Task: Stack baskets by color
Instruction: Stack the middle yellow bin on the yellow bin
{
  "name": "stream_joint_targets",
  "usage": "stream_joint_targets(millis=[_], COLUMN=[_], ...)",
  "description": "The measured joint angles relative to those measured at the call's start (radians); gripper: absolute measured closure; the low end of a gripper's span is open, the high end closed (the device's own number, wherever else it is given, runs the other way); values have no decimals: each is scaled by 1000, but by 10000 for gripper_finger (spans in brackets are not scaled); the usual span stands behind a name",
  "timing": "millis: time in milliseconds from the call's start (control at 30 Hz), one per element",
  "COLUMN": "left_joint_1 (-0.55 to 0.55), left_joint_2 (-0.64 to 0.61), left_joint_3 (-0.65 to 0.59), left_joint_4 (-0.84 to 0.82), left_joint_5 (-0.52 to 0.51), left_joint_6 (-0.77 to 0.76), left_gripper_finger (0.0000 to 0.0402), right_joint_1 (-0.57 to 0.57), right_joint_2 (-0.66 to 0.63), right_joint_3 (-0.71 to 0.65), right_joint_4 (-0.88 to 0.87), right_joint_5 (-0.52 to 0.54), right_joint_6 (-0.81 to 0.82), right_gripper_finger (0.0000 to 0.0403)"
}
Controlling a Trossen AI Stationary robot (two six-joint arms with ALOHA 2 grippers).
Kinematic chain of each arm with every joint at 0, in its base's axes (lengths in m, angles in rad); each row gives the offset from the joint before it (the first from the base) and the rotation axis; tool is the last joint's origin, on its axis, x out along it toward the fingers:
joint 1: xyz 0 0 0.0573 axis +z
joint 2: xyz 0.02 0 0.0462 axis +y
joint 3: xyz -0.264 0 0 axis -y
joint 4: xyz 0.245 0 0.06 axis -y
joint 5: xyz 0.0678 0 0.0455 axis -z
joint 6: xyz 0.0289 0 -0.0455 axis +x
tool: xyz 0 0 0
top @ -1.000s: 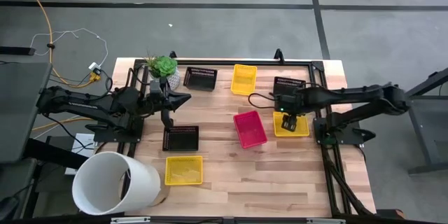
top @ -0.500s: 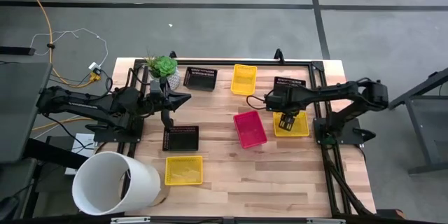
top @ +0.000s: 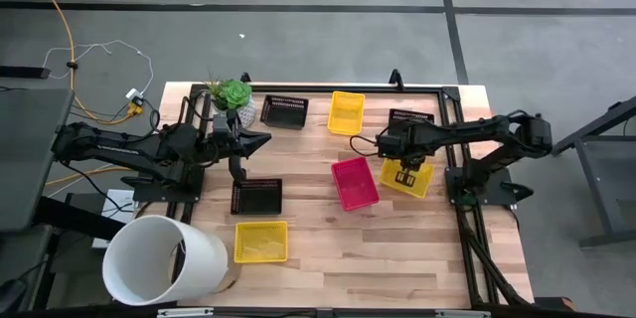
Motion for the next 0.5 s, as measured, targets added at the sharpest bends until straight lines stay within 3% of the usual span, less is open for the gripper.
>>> stream_joint_targets(millis=[133, 300, 400, 500], left_joint_1=[0, 0, 0, 0], left_joint_2=[0, 0, 0, 0], left_joint_3=[0, 0, 0, 0], left_joint_4=[0, 0, 0, 0], left_joint_5=[0, -1, -2, -3], left_joint_6=[0, 0, 0, -2], left_gripper_finger=[401, 401, 401, 401], right_joint_1=[0, 0, -9, -46], right_joint_2=[-94, -216, -255, -264], right_joint_3=[59, 266, 403, 480], right_joint_4=[-131, -300, -289, -155], right_joint_5=[-12, 48, 104, 117], right_joint_6=[14, 81, 164, 252], right_gripper_finger=[398, 401, 402, 402])
